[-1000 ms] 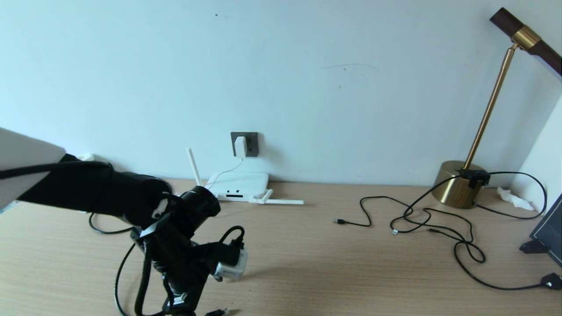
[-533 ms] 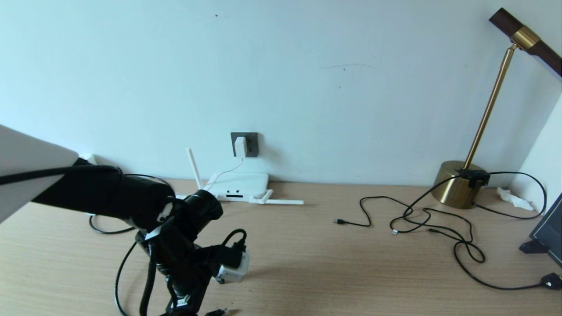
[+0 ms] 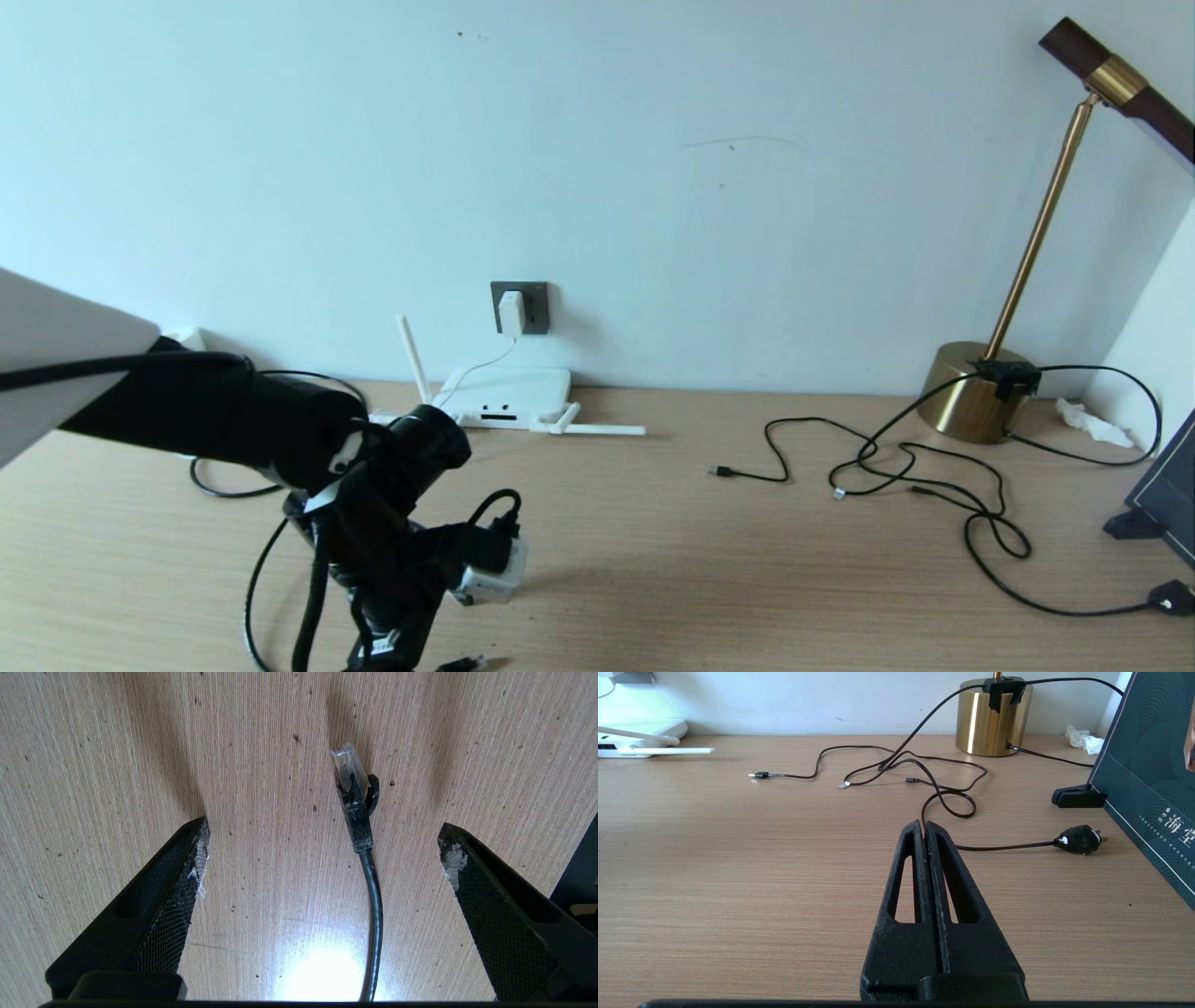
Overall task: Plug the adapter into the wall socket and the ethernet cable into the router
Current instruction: Pick up cable
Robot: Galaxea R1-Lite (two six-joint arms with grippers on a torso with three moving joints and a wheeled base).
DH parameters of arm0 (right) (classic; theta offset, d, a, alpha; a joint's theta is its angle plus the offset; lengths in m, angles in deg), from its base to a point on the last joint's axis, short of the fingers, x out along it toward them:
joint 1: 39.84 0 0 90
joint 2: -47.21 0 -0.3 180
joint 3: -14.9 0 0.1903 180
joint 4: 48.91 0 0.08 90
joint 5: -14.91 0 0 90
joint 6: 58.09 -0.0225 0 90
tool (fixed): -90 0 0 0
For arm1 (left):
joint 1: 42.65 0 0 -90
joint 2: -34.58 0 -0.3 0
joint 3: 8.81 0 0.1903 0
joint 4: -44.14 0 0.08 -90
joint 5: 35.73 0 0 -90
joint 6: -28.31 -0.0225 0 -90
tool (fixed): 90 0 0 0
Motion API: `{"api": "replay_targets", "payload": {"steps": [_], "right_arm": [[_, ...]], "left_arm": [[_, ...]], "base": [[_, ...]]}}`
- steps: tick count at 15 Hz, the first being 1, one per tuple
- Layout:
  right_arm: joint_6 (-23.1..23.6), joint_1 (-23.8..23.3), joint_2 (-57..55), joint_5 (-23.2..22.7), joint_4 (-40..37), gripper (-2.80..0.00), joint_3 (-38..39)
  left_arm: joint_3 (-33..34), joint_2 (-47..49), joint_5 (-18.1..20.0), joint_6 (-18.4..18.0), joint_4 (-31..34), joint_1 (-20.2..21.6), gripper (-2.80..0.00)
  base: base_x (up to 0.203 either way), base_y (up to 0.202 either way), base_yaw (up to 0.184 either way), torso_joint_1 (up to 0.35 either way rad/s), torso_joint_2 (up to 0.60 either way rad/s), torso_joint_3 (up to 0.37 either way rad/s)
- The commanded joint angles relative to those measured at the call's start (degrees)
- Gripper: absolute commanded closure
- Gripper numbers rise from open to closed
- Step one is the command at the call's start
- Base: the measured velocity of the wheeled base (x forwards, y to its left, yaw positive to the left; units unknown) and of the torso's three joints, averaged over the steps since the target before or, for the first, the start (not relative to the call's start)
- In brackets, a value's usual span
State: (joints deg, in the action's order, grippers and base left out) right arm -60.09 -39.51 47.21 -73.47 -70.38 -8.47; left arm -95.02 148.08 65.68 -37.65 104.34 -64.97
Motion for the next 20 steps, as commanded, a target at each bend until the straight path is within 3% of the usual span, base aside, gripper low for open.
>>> {"api": "replay_targets", "payload": {"steps": [1, 6, 20], "right_arm": [[-0.02, 0.02, 0.0, 0.05, 0.03, 0.0, 0.53], [-0.02, 0.02, 0.0, 0.05, 0.03, 0.0, 0.53], [-0.02, 0.01, 0.0, 0.05, 0.03, 0.0, 0.53]], "left_arm": [[0.57, -0.13, -0.05, -0.32, 0.08, 0.17, -2.8], [5.04, 0.14, -0.16, -0.14, -9.29, 0.17, -2.8], [5.01, -1.42, -1.92, -0.09, -6.23, 0.26, -2.8]], "base": [[0.0, 0.0, 0.0, 0.0, 0.0, 0.0], [0.0, 0.0, 0.0, 0.0, 0.0, 0.0], [0.0, 0.0, 0.0, 0.0, 0.0, 0.0]]}}
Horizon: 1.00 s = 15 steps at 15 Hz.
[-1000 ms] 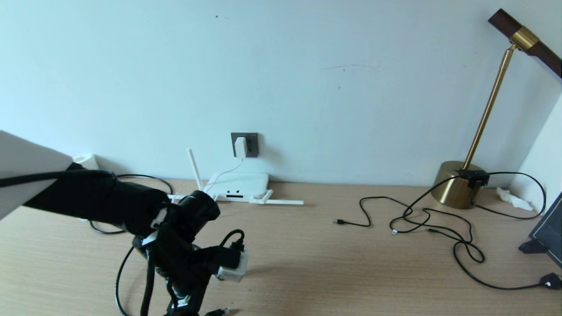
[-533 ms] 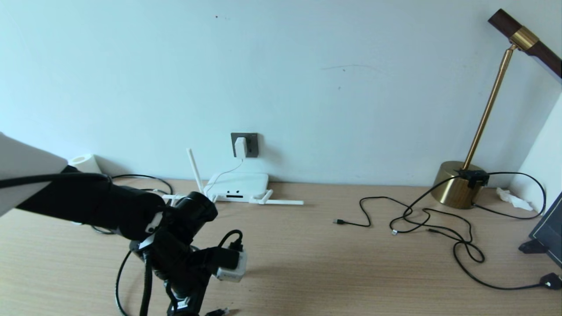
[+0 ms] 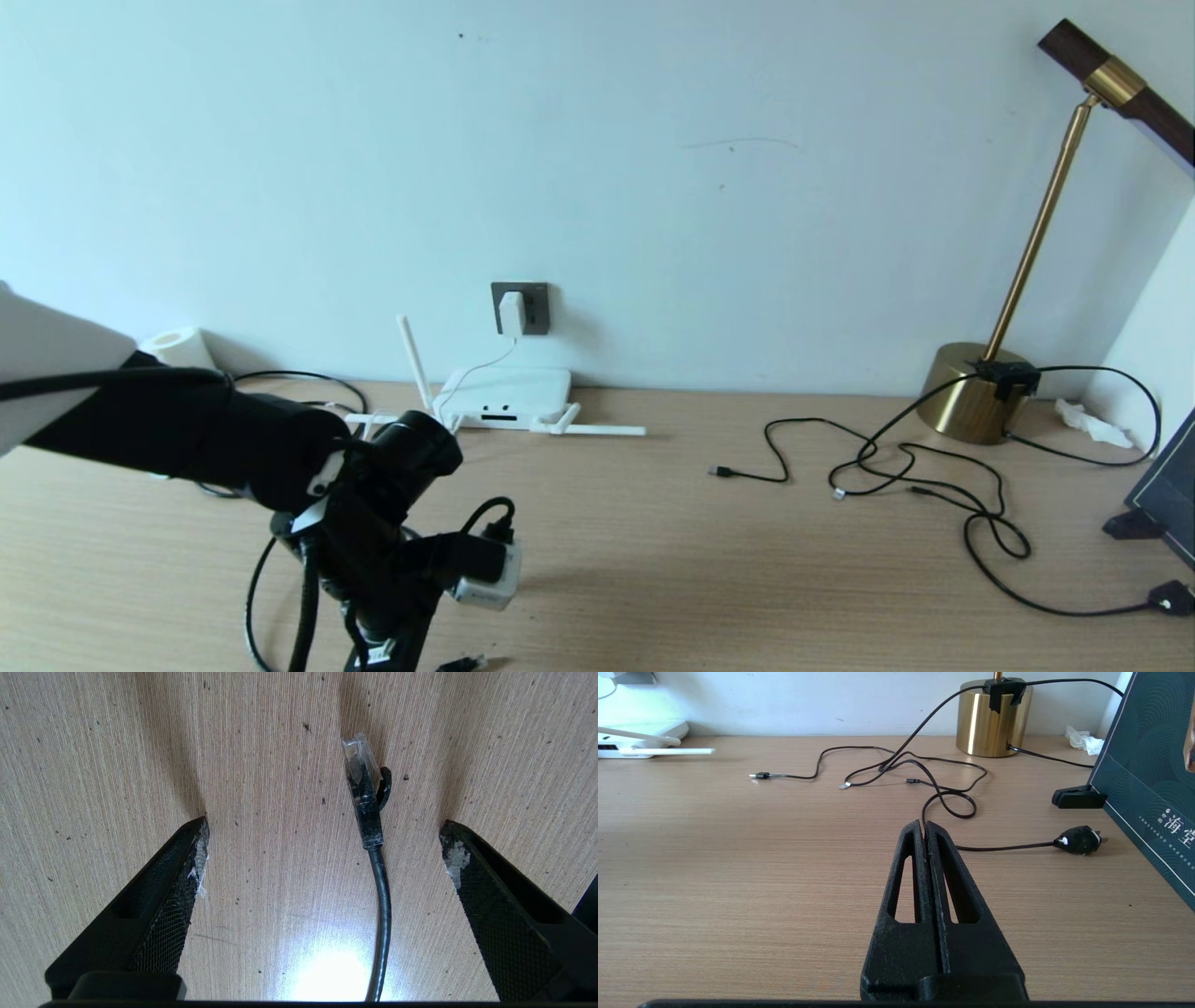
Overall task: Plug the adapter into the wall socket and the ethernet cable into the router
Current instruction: Pick up cable
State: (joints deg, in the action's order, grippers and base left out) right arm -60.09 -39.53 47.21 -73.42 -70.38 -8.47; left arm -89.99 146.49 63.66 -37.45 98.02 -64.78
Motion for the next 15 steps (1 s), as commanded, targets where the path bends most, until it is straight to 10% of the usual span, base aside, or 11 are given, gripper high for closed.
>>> {"api": "replay_targets", "payload": {"steps": [1, 4, 5, 15], "right_arm": [[-0.02, 0.05, 0.0, 0.0, 0.03, 0.0, 0.53], [-0.02, 0.05, 0.0, 0.0, 0.03, 0.0, 0.53], [-0.02, -0.04, 0.0, -0.05, 0.03, 0.0, 0.53], [-0.02, 0.05, 0.0, -0.09, 0.03, 0.0, 0.53]], "left_arm": [[-0.1, 0.24, 0.11, -0.26, 0.15, 0.07, -2.8], [-0.1, 0.33, 0.11, -0.25, 0.16, 0.15, -2.55], [-0.1, 0.52, 0.13, -0.25, 0.23, 0.15, 0.0], [0.16, 1.56, 0.28, -0.25, -0.02, 0.07, 0.0]], "base": [[0.0, 0.0, 0.0, 0.0, 0.0, 0.0], [0.0, 0.0, 0.0, 0.0, 0.0, 0.0], [0.0, 0.0, 0.0, 0.0, 0.0, 0.0], [0.0, 0.0, 0.0, 0.0, 0.0, 0.0]]}}
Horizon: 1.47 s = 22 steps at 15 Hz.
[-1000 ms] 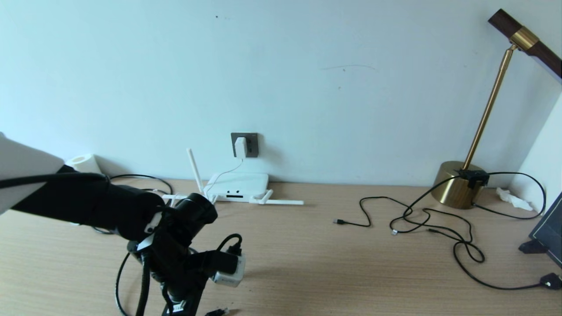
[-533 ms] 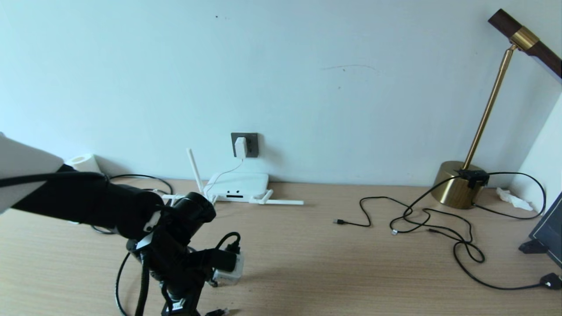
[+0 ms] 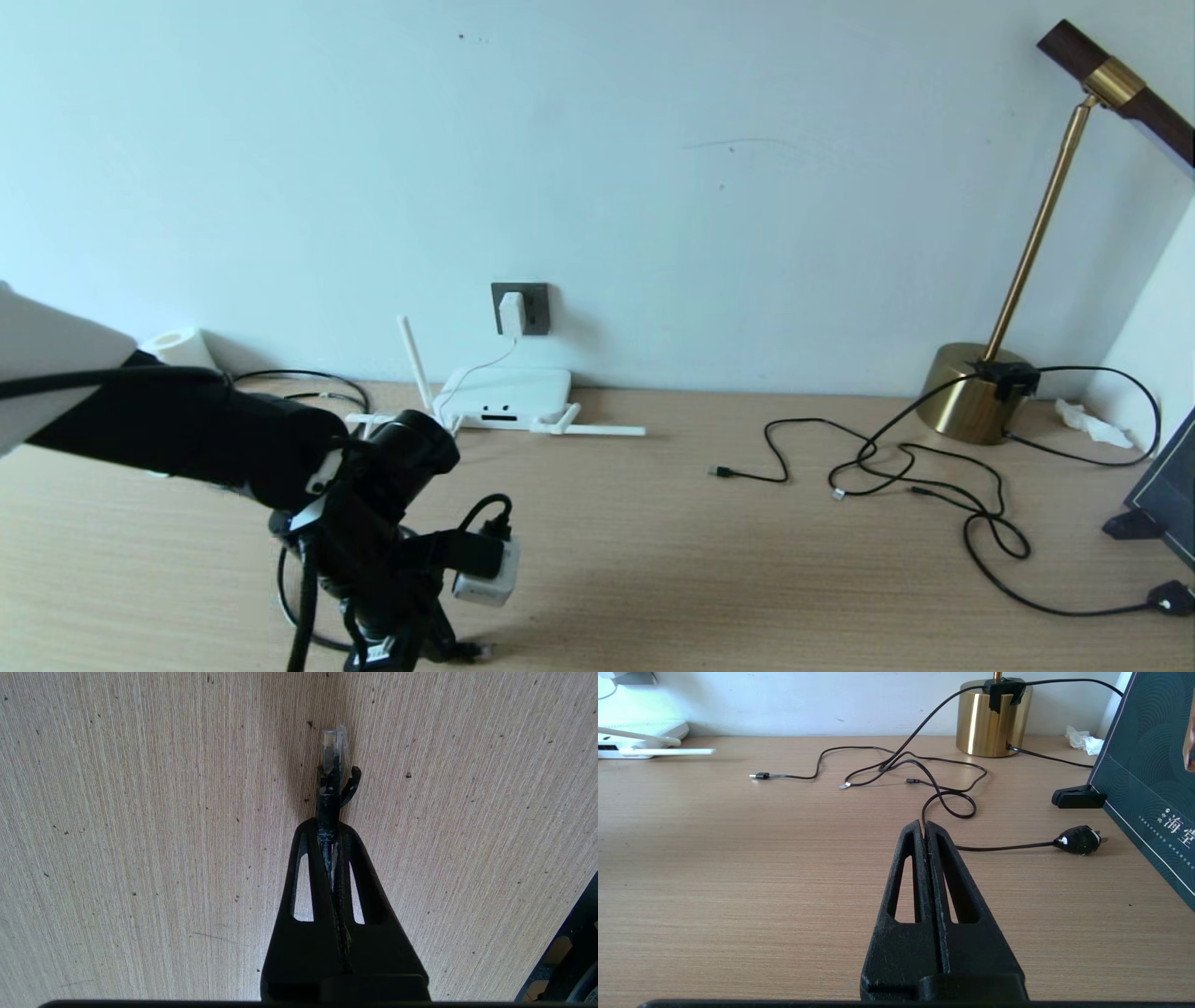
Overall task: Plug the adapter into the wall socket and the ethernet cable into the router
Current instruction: Pick up cable, then hand it to the other hand
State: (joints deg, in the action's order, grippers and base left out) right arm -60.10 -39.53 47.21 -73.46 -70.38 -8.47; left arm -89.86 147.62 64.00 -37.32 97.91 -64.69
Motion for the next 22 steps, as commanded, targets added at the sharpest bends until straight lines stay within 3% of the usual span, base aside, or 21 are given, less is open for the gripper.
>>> {"api": "replay_targets", "payload": {"steps": [1, 5, 10, 16, 19, 22], "right_arm": [[-0.01, 0.05, 0.0, 0.01, 0.03, 0.0, 0.53], [-0.01, 0.05, 0.0, -0.05, 0.03, 0.0, 0.53], [-0.01, 0.04, 0.0, 0.03, 0.03, 0.0, 0.53], [3.53, 0.05, 0.0, -0.61, 0.12, 0.0, 0.22], [0.77, 0.05, -4.6, -2.28, -2.61, 0.0, -11.64], [-6.89, 0.11, -21.91, -10.16, -5.77, 0.0, -22.94]], "left_arm": [[0.02, 0.08, -0.06, -0.38, 0.03, -0.02, 0.0], [-0.68, -6.3, 0.29, -0.38, 0.25, 0.11, 0.0], [-12.03, -11.33, 5.19, 1.73, -0.45, 0.55, 0.0], [-23.91, -12.91, 5.32, 5.0, 0.25, -1.03, 0.0], [-26.7, -12.85, 3.81, 6.72, 0.07, -3.69, 0.0], [-29.58, -13.99, 3.33, 6.91, -0.12, -6.34, 0.0]], "base": [[0.0, 0.0, 0.0, 0.0, 0.0, 0.0], [0.0, 0.0, 0.0, 0.0, 0.0, 0.0], [0.0, 0.0, 0.0, 0.0, 0.0, 0.0], [0.0, 0.0, 0.0, 0.0, 0.0, 0.0], [0.0, 0.0, 0.0, 0.0, 0.0, 0.0], [0.0, 0.0, 0.0, 0.0, 0.0, 0.0]]}}
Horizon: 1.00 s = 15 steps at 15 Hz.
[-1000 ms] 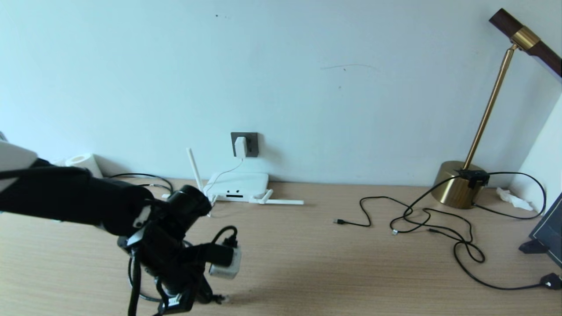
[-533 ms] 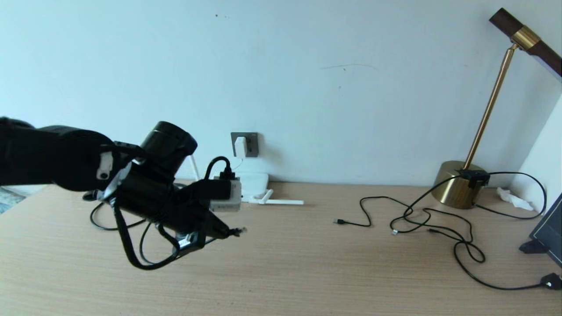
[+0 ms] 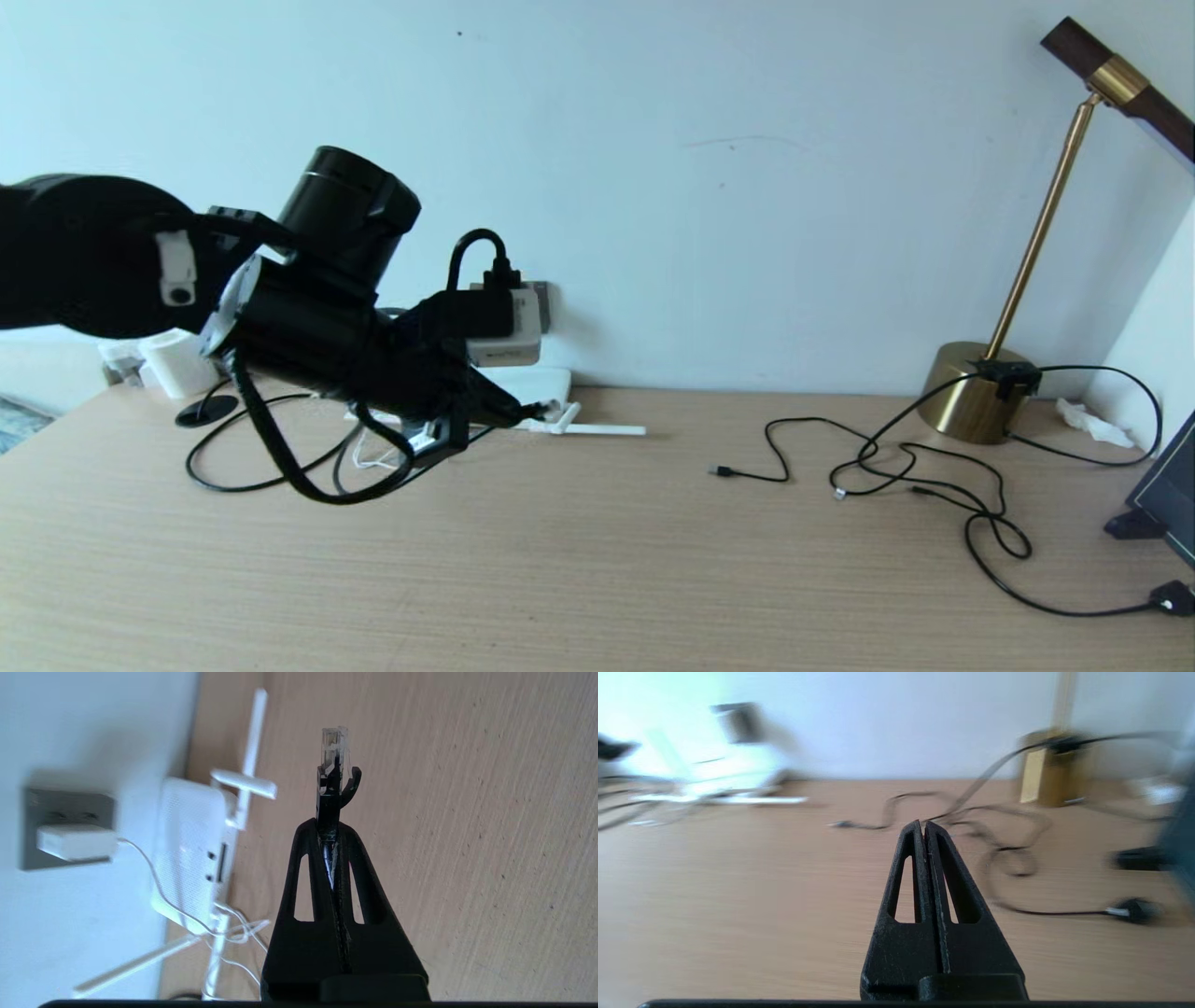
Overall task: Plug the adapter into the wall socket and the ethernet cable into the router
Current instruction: Hand it to the other hand
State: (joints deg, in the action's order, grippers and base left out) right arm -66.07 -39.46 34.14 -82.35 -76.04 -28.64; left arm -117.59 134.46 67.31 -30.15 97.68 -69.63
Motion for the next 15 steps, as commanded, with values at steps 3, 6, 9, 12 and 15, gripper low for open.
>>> {"api": "replay_targets", "payload": {"steps": [3, 6, 9, 12, 15], "right_arm": [[-8.72, 0.19, -26.73, -13.65, 0.48, -2.8, -9.53], [-17.47, 1.15, -40.14, -25.49, 4.68, -2.8, -17.19], [-23.27, 5.19, -50.22, -30.28, 6.22, -2.8, -24.86], [-27.65, 12.67, -51.9, -31.18, 6.55, -2.8, -28.41], [-28.06, 16.91, -53.45, -31.0, 6.5, -2.8, -28.65]], "left_arm": [[-6.19, 0.02, -2.73, 1.86, 0.34, -6.44, 0.0], [-11.45, 2.55, -5.96, 2.34, 0.32, -10.53, 0.0], [-12.06, 3.2, -8.02, 3.49, -0.07, -16.13, 0.0], [-12.27, 3.04, -8.35, 4.4, -0.28, -20.7, 0.0], [-12.43, 2.8, -9.76, 4.66, -0.37, -24.5, 0.0]], "base": [[0.0, 0.0, 0.0, 0.0, 0.0, 0.0], [0.0, 0.0, 0.0, 0.0, 0.0, 0.0], [0.0, 0.0, 0.0, 0.0, 0.0, 0.0], [0.0, 0.0, 0.0, 0.0, 0.0, 0.0], [0.0, 0.0, 0.0, 0.0, 0.0, 0.0]]}}
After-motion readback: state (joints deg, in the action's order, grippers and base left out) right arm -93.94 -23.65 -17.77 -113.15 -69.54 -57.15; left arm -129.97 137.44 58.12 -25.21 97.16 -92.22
